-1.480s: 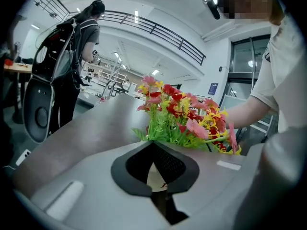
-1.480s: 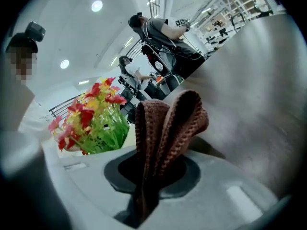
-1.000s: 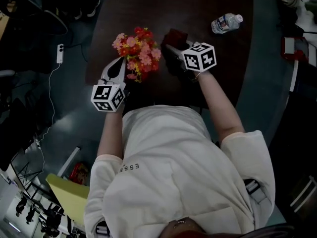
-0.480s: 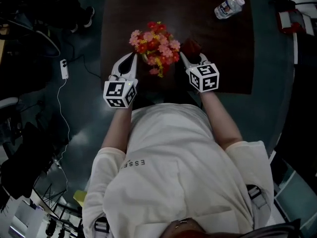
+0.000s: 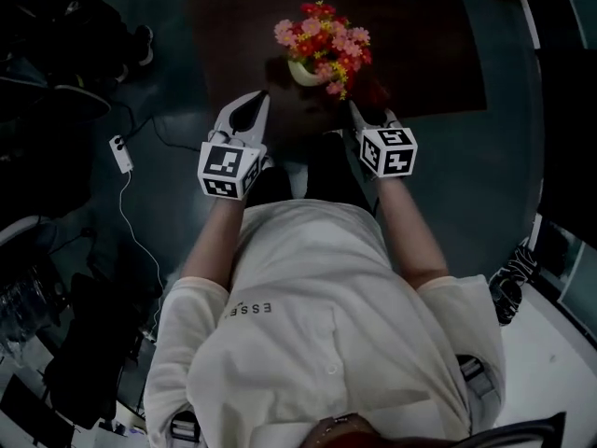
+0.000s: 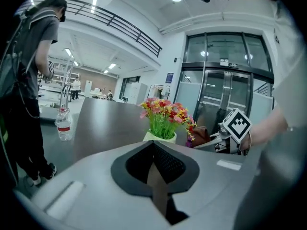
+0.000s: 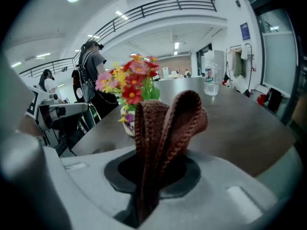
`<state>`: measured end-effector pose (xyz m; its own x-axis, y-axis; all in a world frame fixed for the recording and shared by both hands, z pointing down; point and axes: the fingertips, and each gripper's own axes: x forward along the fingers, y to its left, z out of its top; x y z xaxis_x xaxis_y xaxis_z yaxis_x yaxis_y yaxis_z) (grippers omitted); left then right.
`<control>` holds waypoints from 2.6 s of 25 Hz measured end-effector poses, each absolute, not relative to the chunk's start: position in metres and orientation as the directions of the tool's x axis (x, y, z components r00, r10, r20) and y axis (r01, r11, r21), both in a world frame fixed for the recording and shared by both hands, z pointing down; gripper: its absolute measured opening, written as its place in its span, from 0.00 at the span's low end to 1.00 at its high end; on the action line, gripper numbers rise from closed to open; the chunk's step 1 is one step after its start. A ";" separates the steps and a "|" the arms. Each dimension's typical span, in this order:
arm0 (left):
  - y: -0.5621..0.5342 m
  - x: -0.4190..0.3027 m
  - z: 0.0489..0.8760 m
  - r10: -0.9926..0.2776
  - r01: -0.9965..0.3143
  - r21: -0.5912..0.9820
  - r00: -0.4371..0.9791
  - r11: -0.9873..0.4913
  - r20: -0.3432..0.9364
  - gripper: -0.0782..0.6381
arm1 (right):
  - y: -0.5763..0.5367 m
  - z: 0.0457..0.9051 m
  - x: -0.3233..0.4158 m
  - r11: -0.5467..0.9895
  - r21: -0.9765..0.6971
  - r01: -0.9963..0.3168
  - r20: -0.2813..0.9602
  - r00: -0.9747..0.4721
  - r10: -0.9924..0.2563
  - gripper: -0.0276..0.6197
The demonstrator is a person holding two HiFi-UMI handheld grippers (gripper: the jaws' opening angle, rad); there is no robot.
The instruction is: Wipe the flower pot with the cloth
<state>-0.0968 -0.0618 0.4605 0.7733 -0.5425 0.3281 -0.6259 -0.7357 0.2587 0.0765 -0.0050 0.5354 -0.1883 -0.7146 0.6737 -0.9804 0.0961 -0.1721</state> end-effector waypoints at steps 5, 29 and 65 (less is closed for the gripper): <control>-0.042 -0.127 0.471 -0.507 -0.602 0.281 0.790 -0.747 0.346 0.13 | 0.037 0.550 0.022 0.045 -0.235 -0.971 0.709 -0.203 -0.676 0.11; -0.033 -0.172 0.483 -0.377 -0.454 0.289 0.882 -0.843 0.284 0.13 | -0.123 0.553 -0.080 0.010 -0.321 -0.947 0.669 -0.234 -0.706 0.11; -0.049 -0.061 0.473 -0.333 -0.400 0.316 0.910 -0.860 0.246 0.39 | -0.018 0.555 0.130 -0.137 -0.111 -0.984 0.774 0.000 -0.633 0.12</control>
<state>-0.0613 -0.0487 0.4727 0.9105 -0.3328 0.2456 -0.3998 -0.8603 0.3164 0.1298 -0.0182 0.5551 0.0004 -0.6330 0.7742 -0.9844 -0.1366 -0.1111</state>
